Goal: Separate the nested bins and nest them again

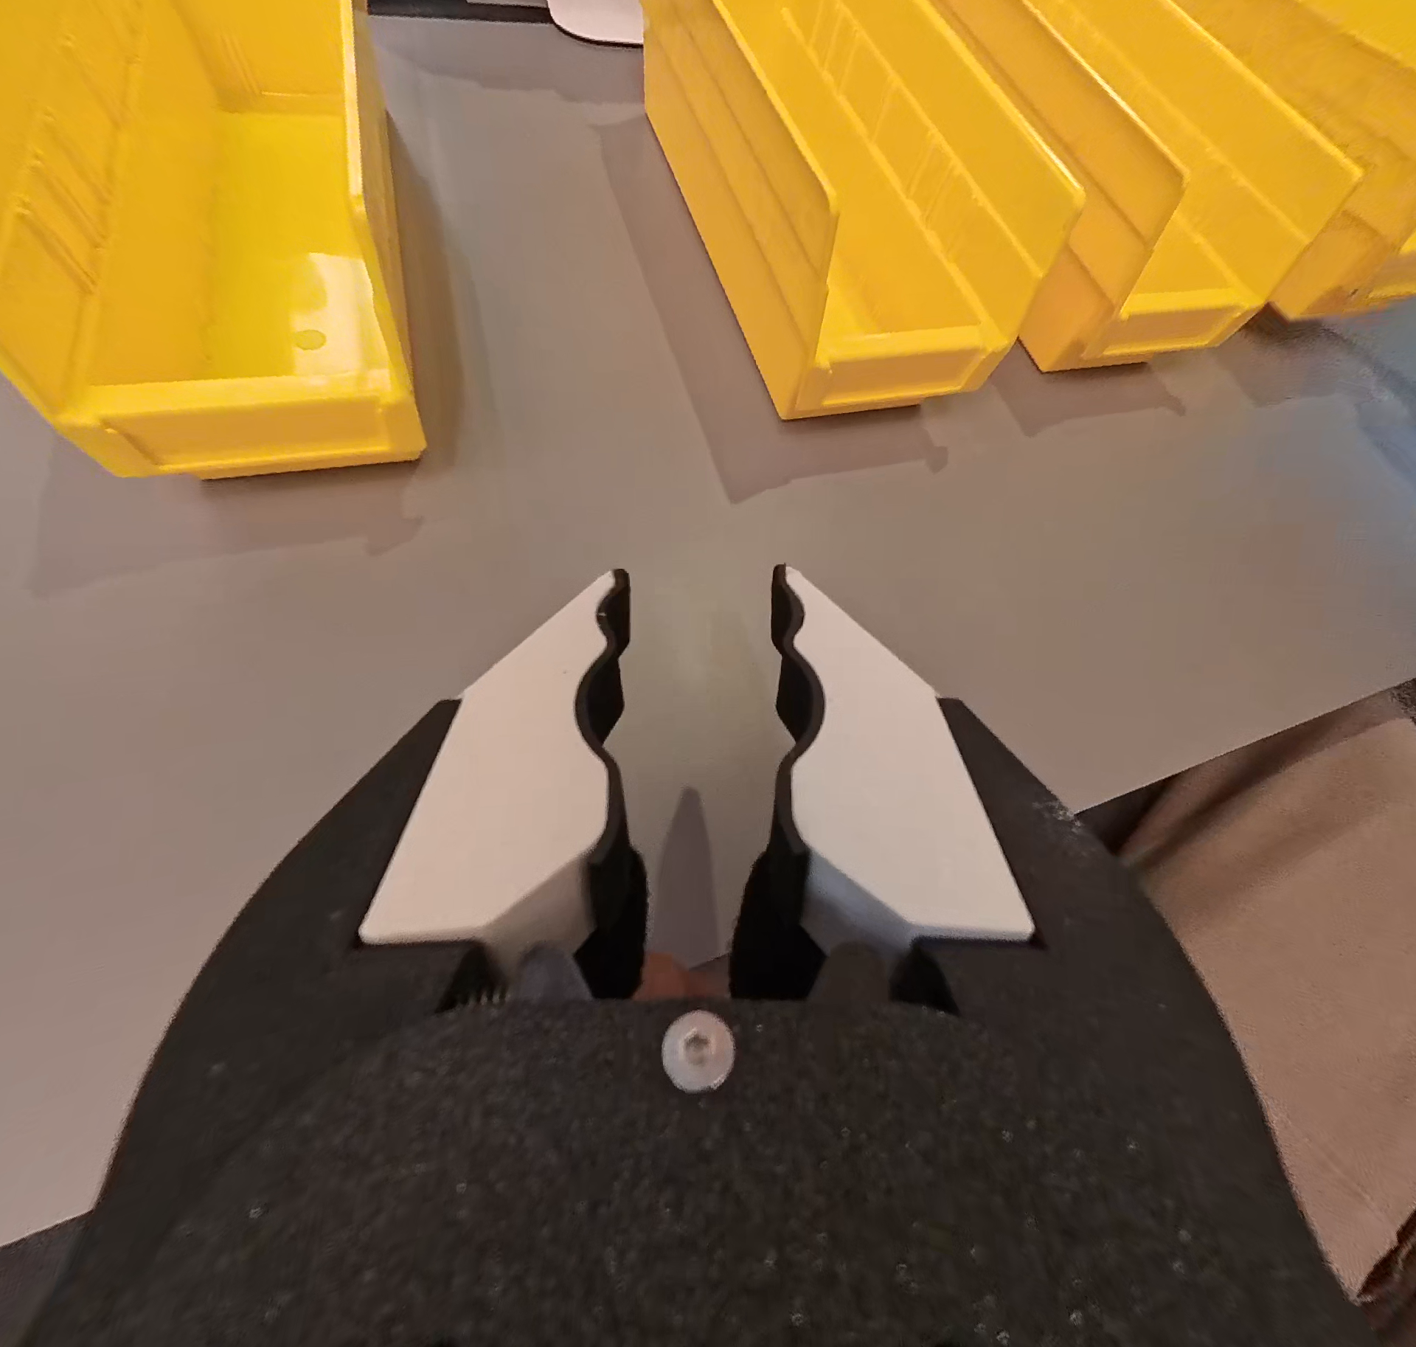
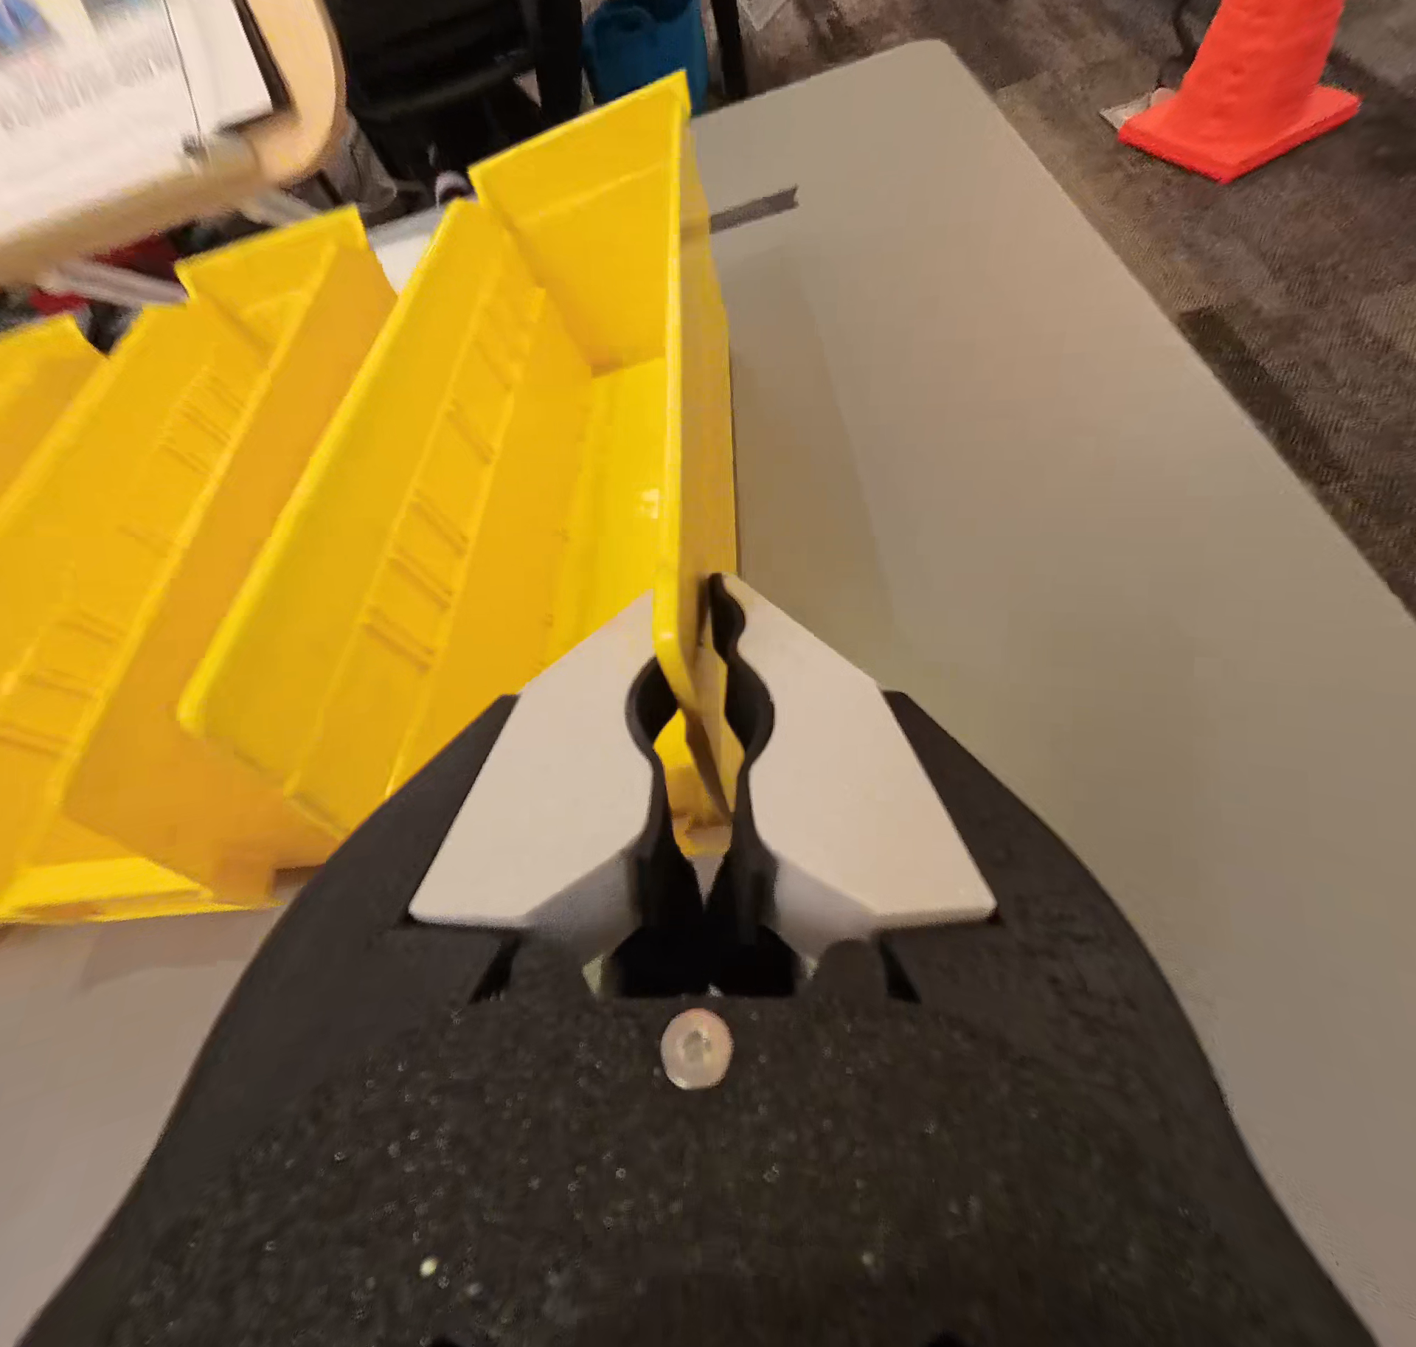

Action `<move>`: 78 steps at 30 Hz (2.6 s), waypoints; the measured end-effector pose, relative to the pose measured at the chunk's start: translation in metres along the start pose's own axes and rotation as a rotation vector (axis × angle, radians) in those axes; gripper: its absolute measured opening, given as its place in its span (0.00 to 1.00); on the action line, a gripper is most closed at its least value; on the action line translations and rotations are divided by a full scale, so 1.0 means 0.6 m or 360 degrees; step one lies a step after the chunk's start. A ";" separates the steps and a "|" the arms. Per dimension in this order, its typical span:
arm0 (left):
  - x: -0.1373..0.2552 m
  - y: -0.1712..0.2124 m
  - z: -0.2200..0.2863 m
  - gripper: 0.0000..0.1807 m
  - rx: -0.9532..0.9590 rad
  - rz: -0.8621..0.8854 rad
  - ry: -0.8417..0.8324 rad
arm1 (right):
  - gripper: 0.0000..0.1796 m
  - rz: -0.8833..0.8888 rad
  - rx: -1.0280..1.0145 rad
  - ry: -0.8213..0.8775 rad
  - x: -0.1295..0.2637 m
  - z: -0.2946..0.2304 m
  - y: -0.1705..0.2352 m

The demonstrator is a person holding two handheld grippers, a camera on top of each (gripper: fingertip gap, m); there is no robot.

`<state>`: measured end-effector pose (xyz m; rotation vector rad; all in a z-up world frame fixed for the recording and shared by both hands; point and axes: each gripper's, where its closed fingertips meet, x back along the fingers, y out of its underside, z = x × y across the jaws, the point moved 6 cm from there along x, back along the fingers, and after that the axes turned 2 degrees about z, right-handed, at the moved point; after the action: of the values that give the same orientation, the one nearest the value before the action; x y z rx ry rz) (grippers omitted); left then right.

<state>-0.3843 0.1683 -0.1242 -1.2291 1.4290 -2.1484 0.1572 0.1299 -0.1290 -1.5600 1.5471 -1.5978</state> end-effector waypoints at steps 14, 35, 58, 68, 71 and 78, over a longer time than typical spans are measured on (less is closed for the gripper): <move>-0.009 0.003 0.021 0.19 -0.0008 -0.0032 0.0086 | 0.02 0.0219 -0.0203 -0.0341 0.143 -0.213 -0.061; 0.005 0.004 0.014 0.18 0.0026 -0.0005 0.0079 | 0.02 0.0019 -0.0004 -0.0092 0.016 -0.281 -0.009; 0.001 0.004 0.021 0.18 -0.0030 -0.0014 0.0067 | 0.10 0.0101 0.0014 -0.0125 0.004 -0.273 0.025; -0.002 0.007 0.025 0.18 -0.0043 -0.0028 0.0078 | 0.01 0.0093 0.0185 -0.0023 0.010 -0.268 0.021; -0.009 0.007 0.029 0.18 -0.0065 -0.0030 0.0087 | 0.02 0.0017 0.0216 -0.0018 0.010 -0.273 0.018; -0.118 -0.037 0.072 0.34 -0.0116 0.0063 0.0052 | 0.20 -0.0058 0.0352 -0.0383 0.115 -0.286 0.045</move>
<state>-0.3037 0.1967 -0.1338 -1.1855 1.5449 -2.1164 -0.0237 0.1311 -0.0816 -1.5975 1.1805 -1.4808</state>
